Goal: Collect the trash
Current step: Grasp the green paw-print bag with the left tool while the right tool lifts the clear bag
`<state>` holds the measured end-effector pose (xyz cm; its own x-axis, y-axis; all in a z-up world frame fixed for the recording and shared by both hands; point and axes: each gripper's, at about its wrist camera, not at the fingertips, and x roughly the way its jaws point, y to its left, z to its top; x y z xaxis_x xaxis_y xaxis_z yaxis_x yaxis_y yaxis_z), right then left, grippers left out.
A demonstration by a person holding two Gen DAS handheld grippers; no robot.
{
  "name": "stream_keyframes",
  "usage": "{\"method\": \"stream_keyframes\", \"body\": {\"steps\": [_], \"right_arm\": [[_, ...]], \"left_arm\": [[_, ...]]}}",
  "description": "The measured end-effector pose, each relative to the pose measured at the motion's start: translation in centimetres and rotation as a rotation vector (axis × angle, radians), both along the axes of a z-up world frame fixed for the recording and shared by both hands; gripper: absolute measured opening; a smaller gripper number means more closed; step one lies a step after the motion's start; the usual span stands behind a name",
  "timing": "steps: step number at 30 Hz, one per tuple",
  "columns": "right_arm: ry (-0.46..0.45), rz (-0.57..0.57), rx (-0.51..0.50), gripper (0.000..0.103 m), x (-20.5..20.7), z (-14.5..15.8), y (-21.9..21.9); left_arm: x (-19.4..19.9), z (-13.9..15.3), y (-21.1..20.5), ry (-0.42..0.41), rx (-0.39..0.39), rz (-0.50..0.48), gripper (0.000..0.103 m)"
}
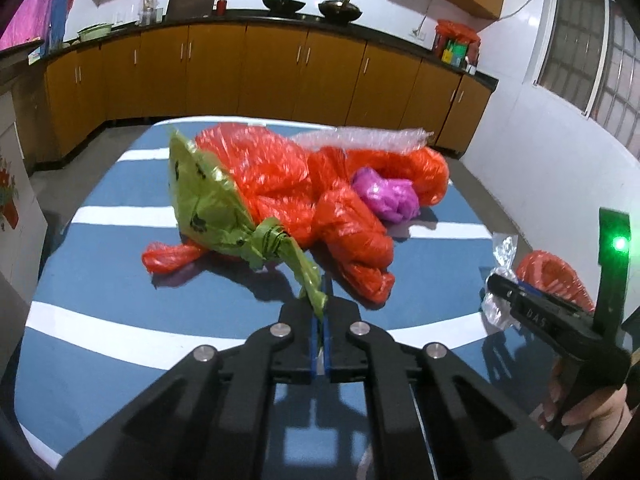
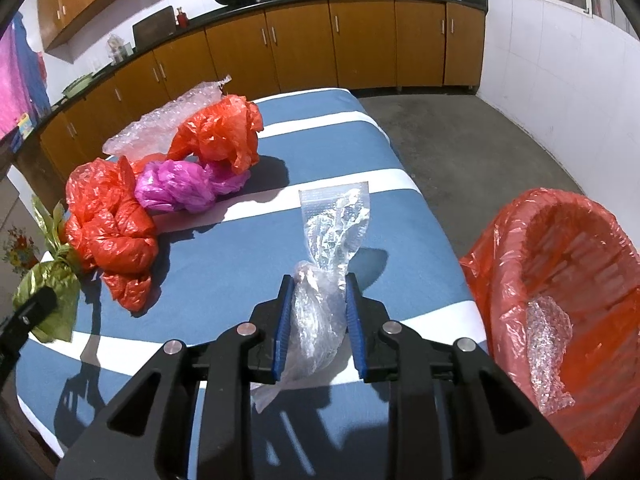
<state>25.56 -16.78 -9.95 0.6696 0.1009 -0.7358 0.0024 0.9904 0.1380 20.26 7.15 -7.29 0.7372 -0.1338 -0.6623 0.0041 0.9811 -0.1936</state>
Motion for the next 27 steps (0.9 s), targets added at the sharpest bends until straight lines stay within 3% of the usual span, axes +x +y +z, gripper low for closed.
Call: {"method": "stream_keyframes", "body": {"steps": [16, 27], "right_arm": [[-0.086, -0.017, 0.043, 0.026, -3.2, 3.9, -2.5], [-0.146, -0.056, 0.073, 0.026, -5.5, 6.0, -5.5]], "left_arm": [[-1.6, 4.6, -2.8, -0.106, 0.019, -0.055, 0.003], [-2.3, 7.2, -6.5, -0.158, 0.02, -0.146, 0.003]]}}
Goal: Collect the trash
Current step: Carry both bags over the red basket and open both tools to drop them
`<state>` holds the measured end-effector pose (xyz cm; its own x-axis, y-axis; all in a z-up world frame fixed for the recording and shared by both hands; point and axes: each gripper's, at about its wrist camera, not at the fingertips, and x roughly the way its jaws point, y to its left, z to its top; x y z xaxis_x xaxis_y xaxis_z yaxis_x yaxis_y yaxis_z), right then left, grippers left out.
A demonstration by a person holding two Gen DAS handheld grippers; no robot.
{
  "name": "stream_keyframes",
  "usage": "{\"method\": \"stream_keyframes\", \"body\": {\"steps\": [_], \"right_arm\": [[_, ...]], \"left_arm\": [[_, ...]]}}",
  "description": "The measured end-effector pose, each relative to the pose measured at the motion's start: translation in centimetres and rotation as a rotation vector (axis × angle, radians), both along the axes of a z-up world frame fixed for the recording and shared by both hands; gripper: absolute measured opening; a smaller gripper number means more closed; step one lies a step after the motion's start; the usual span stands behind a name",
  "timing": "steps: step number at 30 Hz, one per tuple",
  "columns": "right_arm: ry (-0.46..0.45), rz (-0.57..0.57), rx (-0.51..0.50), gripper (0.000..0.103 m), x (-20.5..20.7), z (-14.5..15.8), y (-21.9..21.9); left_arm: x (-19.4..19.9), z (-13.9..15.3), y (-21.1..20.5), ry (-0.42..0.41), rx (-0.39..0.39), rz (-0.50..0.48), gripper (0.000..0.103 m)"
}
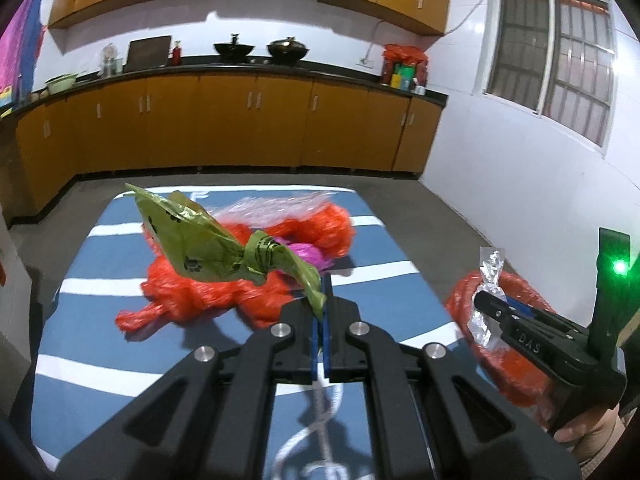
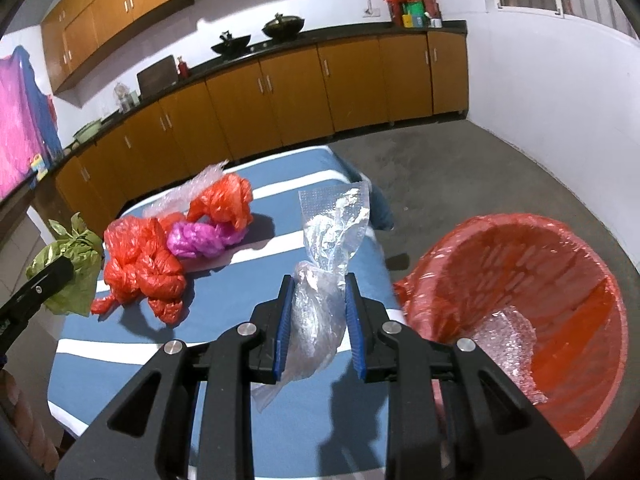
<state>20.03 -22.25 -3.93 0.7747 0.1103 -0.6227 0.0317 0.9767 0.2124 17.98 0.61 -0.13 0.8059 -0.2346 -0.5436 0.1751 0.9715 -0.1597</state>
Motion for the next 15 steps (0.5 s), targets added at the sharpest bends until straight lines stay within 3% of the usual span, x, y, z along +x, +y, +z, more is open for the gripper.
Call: {"method": "stream_keyframes", "body": {"steps": [15], "right_arm": [[-0.025, -0.208, -0.006, 0.026, -4.4, 1.0, -10.4]], "left_arm": [[-0.4, 1.5, -11.1, -0.04, 0.002, -0.297, 0.003]]}}
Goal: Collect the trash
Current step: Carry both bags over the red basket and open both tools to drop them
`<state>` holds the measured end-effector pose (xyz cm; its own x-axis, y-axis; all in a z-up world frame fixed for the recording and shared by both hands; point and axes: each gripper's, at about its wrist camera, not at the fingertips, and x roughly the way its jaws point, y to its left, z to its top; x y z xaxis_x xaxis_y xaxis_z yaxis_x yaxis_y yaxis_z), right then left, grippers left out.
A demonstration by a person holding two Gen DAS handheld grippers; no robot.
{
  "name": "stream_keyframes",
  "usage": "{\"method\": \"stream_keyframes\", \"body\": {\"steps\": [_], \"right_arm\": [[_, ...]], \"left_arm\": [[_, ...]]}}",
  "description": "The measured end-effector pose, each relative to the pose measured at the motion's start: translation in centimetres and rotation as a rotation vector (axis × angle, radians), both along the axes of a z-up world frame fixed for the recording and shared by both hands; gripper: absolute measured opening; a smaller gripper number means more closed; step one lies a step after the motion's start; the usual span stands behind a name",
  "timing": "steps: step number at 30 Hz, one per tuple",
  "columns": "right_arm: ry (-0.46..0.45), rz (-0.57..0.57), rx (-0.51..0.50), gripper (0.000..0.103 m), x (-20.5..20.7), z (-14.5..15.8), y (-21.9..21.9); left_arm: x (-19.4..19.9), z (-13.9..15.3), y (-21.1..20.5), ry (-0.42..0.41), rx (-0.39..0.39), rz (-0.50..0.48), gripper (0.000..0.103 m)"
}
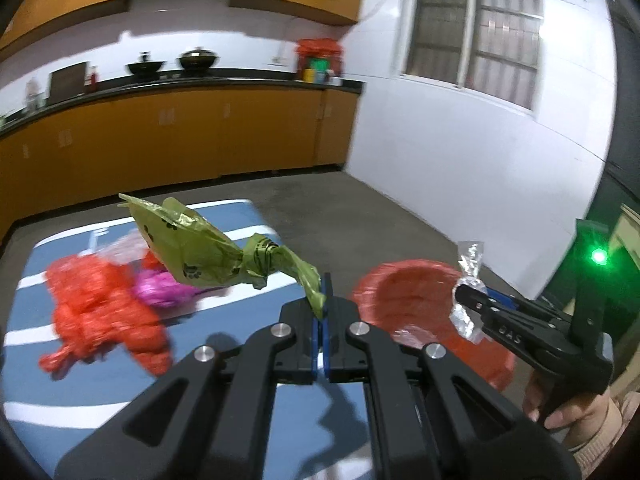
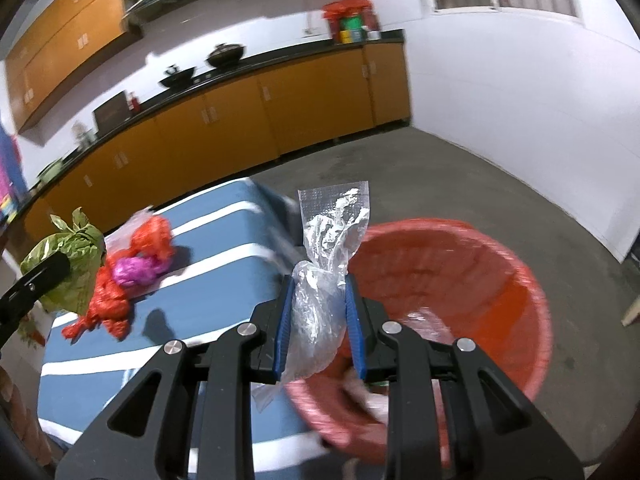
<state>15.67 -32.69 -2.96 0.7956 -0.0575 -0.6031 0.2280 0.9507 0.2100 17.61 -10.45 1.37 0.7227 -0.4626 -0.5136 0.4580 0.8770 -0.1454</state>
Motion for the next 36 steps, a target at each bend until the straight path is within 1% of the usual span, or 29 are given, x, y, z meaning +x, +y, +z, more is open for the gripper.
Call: {"method": "stream_keyframes", "body": {"steps": [7, 10, 16, 22, 30, 33, 35, 36], "right_arm": [[0.005, -0.08, 0.022, 0.026, -1.8, -0.6, -4.5], [0.003, -0.099, 0.028, 0.026, -2.4, -0.8, -5.8], [-0.001, -0.113, 0.053, 0.026, -2.6, -1.2, -7.6], [-0.006, -0.112, 0.095, 0.026, -2.6, -1.6, -8.6], [-0.01, -0.099, 0.105, 0.027, -1.9, -1.7, -9.5], [-0.014, -0.102, 0.102, 0.03, -1.8, -1.7, -9.5], [-0.01, -0.102, 0.095, 0.033, -1.8, -1.8, -9.6], [-0.007, -0.103, 0.093, 0.035, -1.8, -1.9, -9.7]], "left_arm": [[-0.6, -0.9, -7.0, 0.013, -0.007, -0.179, 0.003], [-0.8, -1.5, -9.7, 0.019, -0.008, -0.235, 0.003], [-0.6, -3.0, -13.4, 0.043, 0.006, -0.305, 0.003], [0.3, -4.8, -15.1, 0.074, 0.026, -0.333, 0.003], [1.4, -6.2, -16.3, 0.105, 0.03, -0.343, 0.004], [1.7, -6.7, -16.5, 0.118, 0.029, -0.337, 0.006], [2.0, -7.0, -16.3, 0.129, 0.029, -0.331, 0.01], [2.0, -7.1, -16.3, 0.134, 0.029, -0.327, 0.014]]}}
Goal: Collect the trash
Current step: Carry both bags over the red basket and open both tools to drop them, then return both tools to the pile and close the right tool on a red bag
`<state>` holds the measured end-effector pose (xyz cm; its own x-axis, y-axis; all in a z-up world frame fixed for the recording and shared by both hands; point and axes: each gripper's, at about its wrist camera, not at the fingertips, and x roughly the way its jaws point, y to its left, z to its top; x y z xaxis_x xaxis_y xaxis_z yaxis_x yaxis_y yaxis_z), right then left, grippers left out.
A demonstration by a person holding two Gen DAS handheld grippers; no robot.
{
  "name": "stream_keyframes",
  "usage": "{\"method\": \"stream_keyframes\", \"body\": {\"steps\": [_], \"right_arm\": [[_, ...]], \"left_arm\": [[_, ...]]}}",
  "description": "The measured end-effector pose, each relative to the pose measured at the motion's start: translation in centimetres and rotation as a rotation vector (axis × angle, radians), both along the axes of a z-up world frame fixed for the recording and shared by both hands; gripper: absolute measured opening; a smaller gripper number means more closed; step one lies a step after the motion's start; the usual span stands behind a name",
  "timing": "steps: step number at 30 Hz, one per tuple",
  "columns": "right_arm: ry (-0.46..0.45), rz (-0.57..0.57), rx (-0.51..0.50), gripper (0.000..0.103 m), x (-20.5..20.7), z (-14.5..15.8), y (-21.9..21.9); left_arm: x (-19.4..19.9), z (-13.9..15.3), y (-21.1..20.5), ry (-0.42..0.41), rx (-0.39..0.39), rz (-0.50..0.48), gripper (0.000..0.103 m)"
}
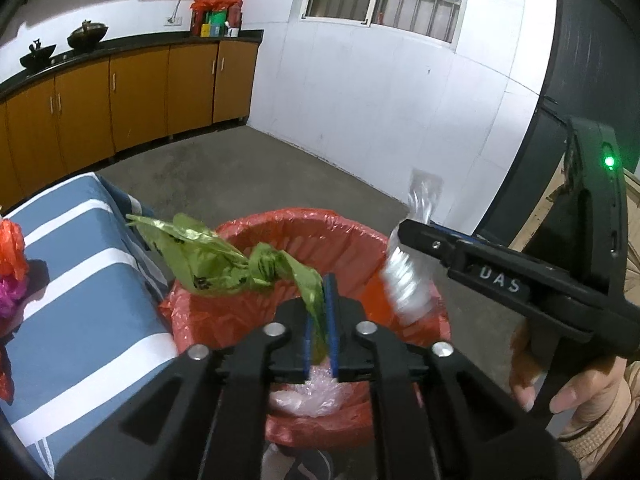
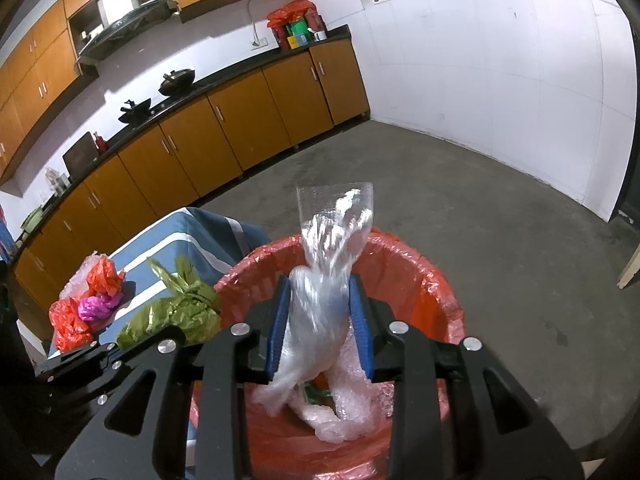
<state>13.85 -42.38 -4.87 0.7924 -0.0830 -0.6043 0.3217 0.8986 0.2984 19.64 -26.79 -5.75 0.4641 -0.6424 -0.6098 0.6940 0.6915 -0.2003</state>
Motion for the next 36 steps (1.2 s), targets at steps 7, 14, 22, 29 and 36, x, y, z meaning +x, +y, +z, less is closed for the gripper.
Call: {"method": "stream_keyframes", "body": {"steps": [7, 14, 22, 29, 36], "right_arm": [[0.012, -0.011, -0.013, 0.039, -0.2, -0.2, -0.2], [0.007, -0.033, -0.068, 0.062, -0.5, 0.5, 0.5], [-0.004, 0.027, -0.143, 0.075, 0.7, 1.4, 3.7], [-0.024, 0.125, -0.181, 0.075, 2.9, 2.0, 8.4], [-0.046, 0.233, -0.184, 0.075, 5.4, 2.7, 13.8]], "left_arm": [[0.6, -0.6, 1.2, 0.022, -0.005, 0.028, 0.026], [0.9, 0.1, 4.9, -0.019, 0.004, 0.143, 0.046], [0.4, 1.3, 11.4, -0.127, 0.068, 0.338, 0.071], [0.0, 1.8, 17.8, -0.188, 0.123, 0.502, 0.078], [-0.2, 1.3, 25.0, -0.205, 0.16, 0.671, 0.081]]}}
